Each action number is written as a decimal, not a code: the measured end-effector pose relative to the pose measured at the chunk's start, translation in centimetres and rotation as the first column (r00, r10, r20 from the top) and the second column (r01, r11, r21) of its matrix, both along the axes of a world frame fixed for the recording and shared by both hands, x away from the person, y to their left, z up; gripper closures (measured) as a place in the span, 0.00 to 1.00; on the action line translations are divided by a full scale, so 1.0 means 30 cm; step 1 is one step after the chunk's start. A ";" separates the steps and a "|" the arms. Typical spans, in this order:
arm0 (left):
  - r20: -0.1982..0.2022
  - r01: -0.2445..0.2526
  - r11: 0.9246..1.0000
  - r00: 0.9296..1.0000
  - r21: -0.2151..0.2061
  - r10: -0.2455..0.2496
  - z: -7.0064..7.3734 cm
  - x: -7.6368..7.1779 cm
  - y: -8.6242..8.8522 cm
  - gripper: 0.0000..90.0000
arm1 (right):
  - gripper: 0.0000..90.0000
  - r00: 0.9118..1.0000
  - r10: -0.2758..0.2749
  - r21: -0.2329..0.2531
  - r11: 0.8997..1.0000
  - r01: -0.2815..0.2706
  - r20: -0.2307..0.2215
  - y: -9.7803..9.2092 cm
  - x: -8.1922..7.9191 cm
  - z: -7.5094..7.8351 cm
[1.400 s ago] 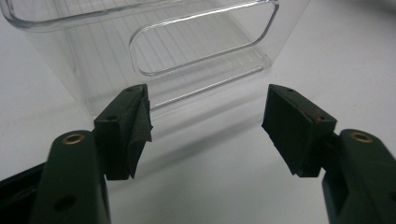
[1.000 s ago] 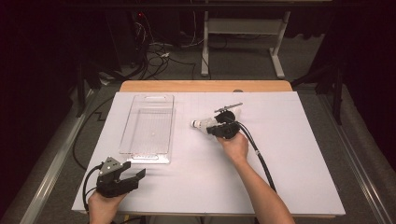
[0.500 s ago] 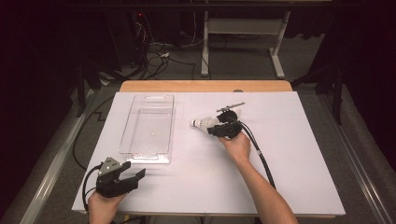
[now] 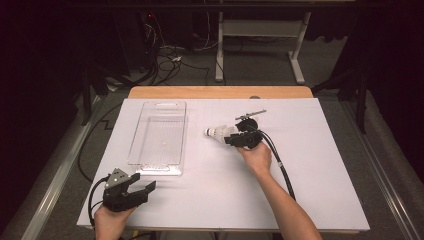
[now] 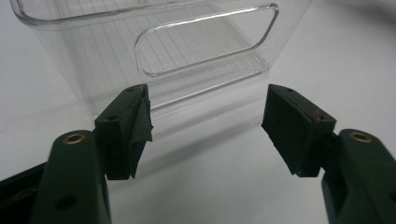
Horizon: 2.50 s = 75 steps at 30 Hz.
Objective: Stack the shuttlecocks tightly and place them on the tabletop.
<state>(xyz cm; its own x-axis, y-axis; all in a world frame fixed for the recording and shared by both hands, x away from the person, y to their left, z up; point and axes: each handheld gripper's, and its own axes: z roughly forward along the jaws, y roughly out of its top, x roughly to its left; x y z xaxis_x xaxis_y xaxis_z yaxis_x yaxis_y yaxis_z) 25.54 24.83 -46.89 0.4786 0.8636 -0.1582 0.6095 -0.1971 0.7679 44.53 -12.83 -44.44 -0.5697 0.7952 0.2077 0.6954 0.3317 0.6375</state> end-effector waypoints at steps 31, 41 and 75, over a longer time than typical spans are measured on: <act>-0.005 -0.002 1.000 1.000 -0.007 0.002 0.000 0.001 0.003 0.37 | 0.66 0.997 -0.031 0.018 0.999 0.029 0.066 -0.135 -0.050 0.055; -0.004 -0.003 1.000 1.000 -0.006 0.003 0.000 0.002 0.003 0.37 | 0.64 0.995 -0.041 0.012 0.999 0.040 0.089 -0.157 -0.049 0.065; -0.005 -0.003 1.000 1.000 -0.006 0.003 0.000 0.002 0.003 0.37 | 0.56 0.985 -0.121 -0.017 0.992 0.124 0.125 -0.278 0.023 0.122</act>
<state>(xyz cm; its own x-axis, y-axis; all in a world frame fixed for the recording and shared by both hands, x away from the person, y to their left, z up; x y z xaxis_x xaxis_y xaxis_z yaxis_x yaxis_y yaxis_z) 25.62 24.92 -46.88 0.4751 0.8643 -0.1654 0.6141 -0.1909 0.7658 45.23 -21.17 -40.77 -0.4874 0.8647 0.1214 0.6480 0.2650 0.7141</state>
